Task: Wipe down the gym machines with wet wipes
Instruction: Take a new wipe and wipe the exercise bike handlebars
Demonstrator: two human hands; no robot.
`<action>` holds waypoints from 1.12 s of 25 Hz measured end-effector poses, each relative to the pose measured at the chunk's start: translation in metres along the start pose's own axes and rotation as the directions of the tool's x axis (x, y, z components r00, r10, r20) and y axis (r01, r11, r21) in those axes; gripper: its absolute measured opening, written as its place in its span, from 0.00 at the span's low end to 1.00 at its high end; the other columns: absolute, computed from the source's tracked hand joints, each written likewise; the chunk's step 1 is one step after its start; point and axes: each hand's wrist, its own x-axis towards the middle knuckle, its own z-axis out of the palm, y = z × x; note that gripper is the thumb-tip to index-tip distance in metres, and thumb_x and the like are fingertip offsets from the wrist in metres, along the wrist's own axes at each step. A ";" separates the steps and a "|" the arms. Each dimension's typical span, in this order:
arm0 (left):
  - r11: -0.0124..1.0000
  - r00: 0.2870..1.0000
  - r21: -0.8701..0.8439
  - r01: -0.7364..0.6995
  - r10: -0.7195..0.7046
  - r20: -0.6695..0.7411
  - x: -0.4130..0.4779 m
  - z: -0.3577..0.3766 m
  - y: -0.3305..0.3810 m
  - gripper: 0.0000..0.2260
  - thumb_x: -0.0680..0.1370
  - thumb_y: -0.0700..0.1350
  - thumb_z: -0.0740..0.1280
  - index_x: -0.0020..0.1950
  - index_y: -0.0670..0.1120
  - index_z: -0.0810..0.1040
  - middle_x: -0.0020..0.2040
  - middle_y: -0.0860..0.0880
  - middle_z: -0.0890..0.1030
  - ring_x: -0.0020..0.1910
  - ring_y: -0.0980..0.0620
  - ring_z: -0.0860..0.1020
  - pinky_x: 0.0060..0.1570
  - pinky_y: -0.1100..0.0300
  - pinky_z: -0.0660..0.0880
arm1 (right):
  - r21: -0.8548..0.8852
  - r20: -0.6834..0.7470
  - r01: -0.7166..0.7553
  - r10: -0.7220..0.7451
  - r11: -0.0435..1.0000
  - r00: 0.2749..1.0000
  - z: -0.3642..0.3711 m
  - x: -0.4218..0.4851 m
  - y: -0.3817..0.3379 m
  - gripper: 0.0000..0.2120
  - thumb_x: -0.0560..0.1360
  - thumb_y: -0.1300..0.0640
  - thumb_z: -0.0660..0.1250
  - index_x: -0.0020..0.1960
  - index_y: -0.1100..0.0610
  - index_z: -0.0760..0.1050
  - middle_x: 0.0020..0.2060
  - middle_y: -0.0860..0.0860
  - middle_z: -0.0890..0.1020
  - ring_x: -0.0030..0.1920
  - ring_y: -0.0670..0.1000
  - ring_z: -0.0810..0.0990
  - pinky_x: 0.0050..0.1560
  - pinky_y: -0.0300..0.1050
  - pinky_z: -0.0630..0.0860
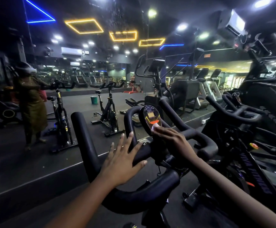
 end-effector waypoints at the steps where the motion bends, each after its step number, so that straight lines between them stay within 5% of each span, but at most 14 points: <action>1: 1.000 1.000 0.001 0.004 -0.004 0.006 0.000 0.001 0.000 0.31 0.78 0.67 0.48 0.77 0.59 0.41 0.75 0.51 0.29 0.74 0.48 0.30 0.74 0.46 0.36 | 0.030 0.005 -0.030 0.030 0.999 1.000 -0.001 -0.010 0.005 0.22 0.73 0.62 0.66 0.66 0.53 0.72 0.65 0.49 0.74 0.65 0.48 0.72 0.67 0.42 0.65; 4: 1.000 1.000 0.006 0.015 -0.015 0.010 0.000 0.000 0.000 0.32 0.76 0.69 0.45 0.77 0.60 0.42 0.75 0.51 0.28 0.74 0.48 0.31 0.73 0.46 0.36 | 0.069 -0.069 -0.138 0.143 0.988 0.987 -0.008 -0.003 0.010 0.23 0.75 0.70 0.60 0.63 0.49 0.73 0.62 0.43 0.73 0.64 0.41 0.71 0.69 0.46 0.64; 6: 1.000 1.000 0.015 0.005 -0.005 -0.001 0.001 0.000 -0.001 0.38 0.69 0.75 0.35 0.77 0.61 0.42 0.75 0.51 0.28 0.75 0.47 0.32 0.72 0.46 0.35 | -0.002 -0.158 -0.046 0.045 0.999 0.986 -0.006 0.027 0.002 0.23 0.71 0.71 0.63 0.64 0.55 0.75 0.63 0.50 0.76 0.64 0.48 0.73 0.66 0.42 0.67; 9: 1.000 1.000 0.010 -0.003 0.003 -0.005 0.001 0.001 0.001 0.55 0.50 0.76 0.18 0.76 0.62 0.42 0.74 0.52 0.28 0.75 0.47 0.33 0.70 0.47 0.33 | -0.067 -0.023 0.078 -0.079 0.995 0.997 0.005 0.064 0.002 0.22 0.73 0.64 0.65 0.67 0.58 0.71 0.67 0.54 0.72 0.68 0.52 0.69 0.67 0.42 0.65; 13: 1.000 1.000 -0.006 0.008 -0.008 -0.014 0.001 0.002 0.002 0.58 0.48 0.75 0.16 0.76 0.62 0.43 0.75 0.52 0.29 0.75 0.47 0.33 0.69 0.48 0.31 | -0.066 -0.108 -0.133 0.125 0.989 0.986 0.006 0.064 0.019 0.28 0.72 0.65 0.65 0.71 0.58 0.67 0.69 0.55 0.68 0.69 0.51 0.67 0.69 0.35 0.59; 16: 1.000 1.000 -0.004 0.016 -0.016 -0.016 0.002 0.002 0.003 0.58 0.48 0.74 0.16 0.76 0.62 0.43 0.75 0.51 0.29 0.75 0.47 0.33 0.69 0.48 0.31 | 0.026 -0.135 -0.248 0.249 0.968 0.959 0.002 0.043 0.012 0.28 0.69 0.61 0.58 0.69 0.59 0.68 0.68 0.56 0.70 0.67 0.49 0.68 0.67 0.39 0.64; 20: 1.000 1.000 0.009 0.009 -0.009 -0.015 0.001 0.000 0.004 0.59 0.47 0.73 0.15 0.77 0.61 0.43 0.75 0.51 0.28 0.75 0.46 0.33 0.71 0.46 0.33 | 0.034 -0.078 -0.295 0.297 0.955 0.952 0.002 0.015 -0.014 0.28 0.67 0.61 0.63 0.67 0.61 0.71 0.65 0.59 0.72 0.65 0.56 0.71 0.62 0.38 0.64; 24: 1.000 1.000 0.003 0.007 -0.007 -0.004 0.000 -0.002 0.005 0.58 0.48 0.74 0.15 0.77 0.61 0.42 0.71 0.52 0.25 0.75 0.46 0.32 0.71 0.46 0.33 | 0.082 -0.005 -0.344 0.346 0.935 0.938 -0.007 0.011 -0.040 0.24 0.70 0.64 0.66 0.67 0.57 0.72 0.67 0.56 0.70 0.68 0.53 0.68 0.60 0.32 0.63; 28: 1.000 1.000 0.019 0.001 -0.001 0.003 0.000 -0.002 0.004 0.59 0.47 0.73 0.15 0.77 0.60 0.42 0.72 0.51 0.25 0.75 0.46 0.32 0.71 0.47 0.33 | 0.094 0.084 -0.333 0.325 0.938 0.942 -0.012 0.027 -0.057 0.24 0.71 0.65 0.68 0.66 0.52 0.73 0.64 0.54 0.75 0.63 0.54 0.75 0.59 0.44 0.71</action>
